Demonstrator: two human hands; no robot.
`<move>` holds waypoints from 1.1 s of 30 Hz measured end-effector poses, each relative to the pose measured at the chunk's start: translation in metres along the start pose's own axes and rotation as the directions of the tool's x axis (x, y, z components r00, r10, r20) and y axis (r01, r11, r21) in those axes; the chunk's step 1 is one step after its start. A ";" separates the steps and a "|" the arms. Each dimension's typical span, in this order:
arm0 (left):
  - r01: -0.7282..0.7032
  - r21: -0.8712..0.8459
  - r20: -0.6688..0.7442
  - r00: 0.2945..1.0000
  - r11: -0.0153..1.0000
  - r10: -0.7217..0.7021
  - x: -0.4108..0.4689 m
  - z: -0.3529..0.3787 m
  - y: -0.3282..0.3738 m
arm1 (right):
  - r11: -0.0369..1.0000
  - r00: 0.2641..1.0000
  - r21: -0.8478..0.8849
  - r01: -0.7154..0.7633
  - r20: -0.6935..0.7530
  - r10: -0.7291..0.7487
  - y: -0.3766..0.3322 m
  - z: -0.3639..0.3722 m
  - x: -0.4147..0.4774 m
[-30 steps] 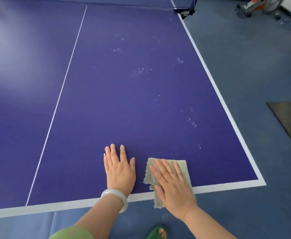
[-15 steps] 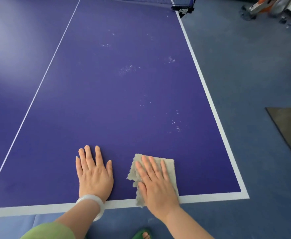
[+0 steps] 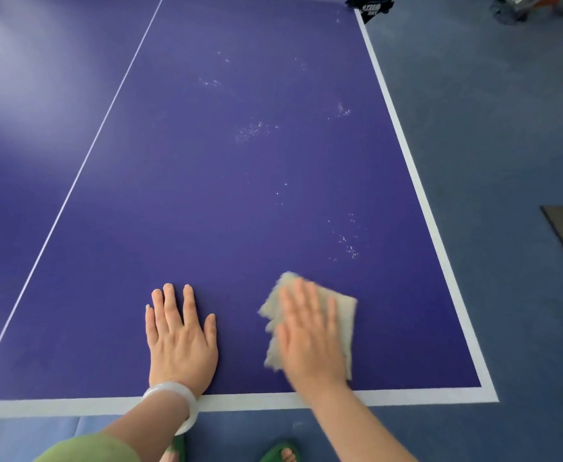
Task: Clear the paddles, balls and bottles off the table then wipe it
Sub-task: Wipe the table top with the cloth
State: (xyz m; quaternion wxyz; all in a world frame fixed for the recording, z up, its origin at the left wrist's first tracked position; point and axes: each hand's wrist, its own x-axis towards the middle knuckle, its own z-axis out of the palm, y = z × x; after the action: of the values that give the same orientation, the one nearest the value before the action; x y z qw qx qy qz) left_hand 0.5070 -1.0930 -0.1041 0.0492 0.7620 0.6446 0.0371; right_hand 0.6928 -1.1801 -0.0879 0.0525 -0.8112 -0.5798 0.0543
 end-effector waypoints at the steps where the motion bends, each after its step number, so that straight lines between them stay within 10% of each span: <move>1: 0.001 -0.002 0.002 1.000 1.000 -0.001 0.000 -0.001 0.000 | 0.987 0.986 -0.010 0.160 0.041 -0.160 -0.007 0.001 -0.009; 5: 0.005 -0.003 0.024 1.000 1.000 -0.004 0.000 -0.003 0.003 | 0.955 0.957 -0.067 0.290 0.052 -0.287 0.051 -0.005 0.002; 7: 0.003 -0.003 0.025 1.000 1.000 -0.003 0.000 -0.004 0.002 | 0.994 0.999 -0.107 -0.025 0.024 0.027 0.097 -0.010 0.019; 11: 0.006 -0.009 0.030 1.000 1.000 -0.006 0.000 -0.005 0.003 | 0.826 0.825 -0.029 -0.562 0.047 0.563 0.116 -0.020 0.030; 16: -0.001 -0.011 0.033 0.999 1.000 0.002 -0.001 -0.006 0.003 | 0.990 0.990 -0.042 -0.135 0.037 0.136 0.015 -0.004 -0.001; 20: -0.003 -0.009 0.045 0.999 1.000 0.003 0.000 -0.007 0.002 | 0.980 0.977 -0.065 0.189 0.110 -0.181 0.025 -0.005 -0.022; 27: 0.014 -0.018 0.044 0.999 1.000 -0.013 -0.001 -0.008 0.003 | 0.976 0.978 -0.122 -0.181 0.087 0.192 0.139 -0.022 -0.009; 33: 0.060 -0.104 0.022 0.998 0.993 -0.058 -0.002 -0.012 0.009 | 0.980 0.974 -0.085 -0.182 0.119 0.192 0.140 -0.025 -0.004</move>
State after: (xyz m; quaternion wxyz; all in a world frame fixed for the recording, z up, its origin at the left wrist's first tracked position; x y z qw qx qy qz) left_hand 0.5141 -1.0958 -0.0913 0.0965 0.7394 0.6634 0.0621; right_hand 0.8268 -1.2292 -0.0841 -0.0195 -0.8585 -0.5047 0.0889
